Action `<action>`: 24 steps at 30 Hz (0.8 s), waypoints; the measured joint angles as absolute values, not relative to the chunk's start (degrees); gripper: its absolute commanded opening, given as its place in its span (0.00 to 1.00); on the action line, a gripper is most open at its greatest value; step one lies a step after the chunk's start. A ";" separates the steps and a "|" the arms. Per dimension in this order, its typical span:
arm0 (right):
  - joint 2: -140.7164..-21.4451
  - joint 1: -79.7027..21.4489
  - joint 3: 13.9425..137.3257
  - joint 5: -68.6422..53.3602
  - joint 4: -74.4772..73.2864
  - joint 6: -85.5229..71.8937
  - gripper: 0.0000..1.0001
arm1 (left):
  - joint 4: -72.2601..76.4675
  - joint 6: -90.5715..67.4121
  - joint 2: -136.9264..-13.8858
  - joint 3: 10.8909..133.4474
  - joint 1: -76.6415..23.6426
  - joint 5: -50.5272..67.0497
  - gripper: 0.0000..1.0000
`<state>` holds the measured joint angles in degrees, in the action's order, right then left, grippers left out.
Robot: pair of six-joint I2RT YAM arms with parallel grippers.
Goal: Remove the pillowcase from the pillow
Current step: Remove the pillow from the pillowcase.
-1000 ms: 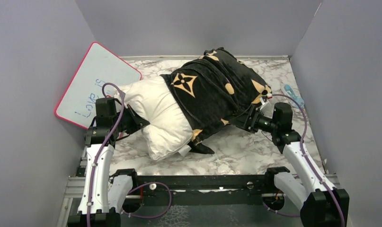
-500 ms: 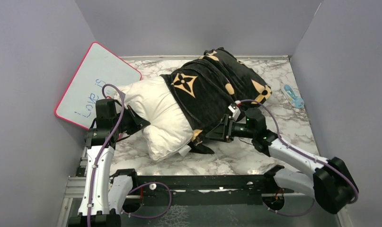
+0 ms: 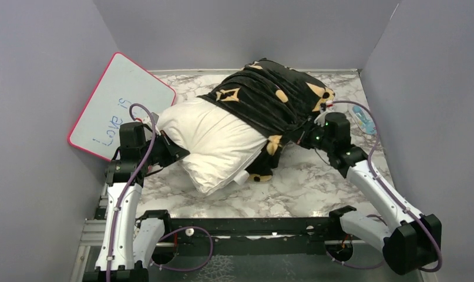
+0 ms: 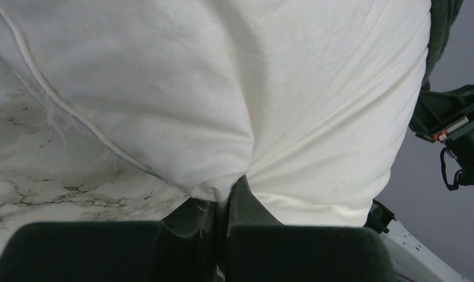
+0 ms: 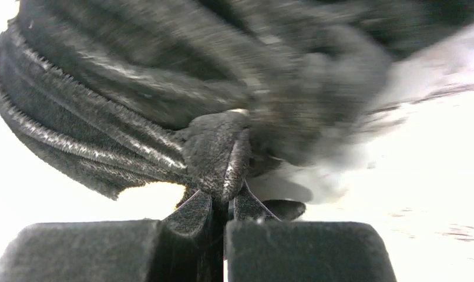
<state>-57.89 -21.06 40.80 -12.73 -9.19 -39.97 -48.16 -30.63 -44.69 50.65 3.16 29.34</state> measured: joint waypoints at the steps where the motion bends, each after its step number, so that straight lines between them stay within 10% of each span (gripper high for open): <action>1: -58.26 -17.65 41.43 -13.43 -10.22 -38.44 0.00 | -48.14 -30.70 -44.69 50.92 2.85 29.58 0.00; 4: -60.31 -11.31 42.63 -16.91 -13.41 -34.61 0.02 | -48.23 -30.72 -44.73 51.22 2.24 30.26 0.00; 13: -59.86 -8.01 35.03 -39.29 -8.05 -35.29 0.71 | -49.12 -30.37 -45.28 51.22 2.57 29.74 0.00; 24: -54.46 -15.88 27.55 -46.44 0.82 -42.50 0.81 | -48.93 -30.85 -46.39 52.10 2.76 29.63 0.00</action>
